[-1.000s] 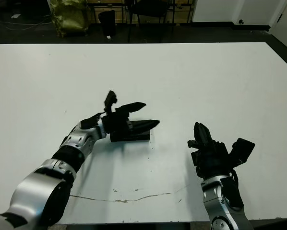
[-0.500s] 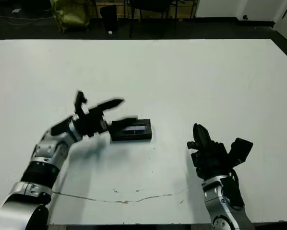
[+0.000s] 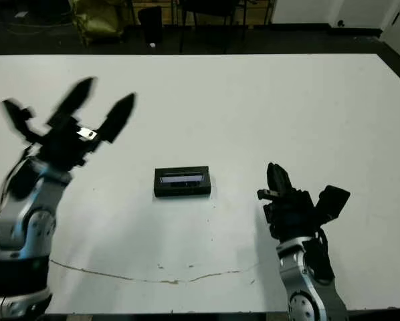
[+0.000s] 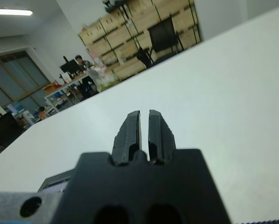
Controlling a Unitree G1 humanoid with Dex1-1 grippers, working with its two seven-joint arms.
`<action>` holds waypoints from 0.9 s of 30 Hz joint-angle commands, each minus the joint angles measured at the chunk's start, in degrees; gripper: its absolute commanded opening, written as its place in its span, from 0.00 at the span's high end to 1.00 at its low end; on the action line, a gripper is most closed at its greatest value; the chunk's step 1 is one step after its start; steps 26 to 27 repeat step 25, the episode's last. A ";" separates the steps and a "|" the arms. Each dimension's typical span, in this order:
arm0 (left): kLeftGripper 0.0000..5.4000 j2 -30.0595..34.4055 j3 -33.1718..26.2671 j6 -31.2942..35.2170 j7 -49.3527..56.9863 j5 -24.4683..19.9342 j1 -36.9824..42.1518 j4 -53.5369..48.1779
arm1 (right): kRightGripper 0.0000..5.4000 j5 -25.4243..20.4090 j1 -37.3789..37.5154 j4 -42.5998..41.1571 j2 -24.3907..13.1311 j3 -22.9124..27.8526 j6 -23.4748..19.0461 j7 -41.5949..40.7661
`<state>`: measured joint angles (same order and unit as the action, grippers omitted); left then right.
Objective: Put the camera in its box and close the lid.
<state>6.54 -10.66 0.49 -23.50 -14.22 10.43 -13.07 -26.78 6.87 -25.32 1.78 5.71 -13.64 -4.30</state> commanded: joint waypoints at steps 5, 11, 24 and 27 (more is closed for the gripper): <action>0.43 -1.52 0.58 -8.41 9.15 8.21 -13.92 0.03 | 1.00 9.82 -1.96 4.33 -2.06 -1.32 5.51 0.29; 0.70 -3.88 1.50 -16.95 12.78 9.95 -21.60 3.60 | 1.00 20.68 -3.20 9.98 -2.35 -3.84 12.15 3.23; 1.00 -4.48 3.28 -21.95 16.64 11.37 -19.67 11.84 | 1.00 24.12 -2.72 19.00 -0.61 -5.62 20.79 2.89; 1.00 -4.50 3.51 -22.20 16.63 11.33 -19.55 11.85 | 1.00 23.65 -2.51 19.07 -0.43 -5.71 20.61 2.66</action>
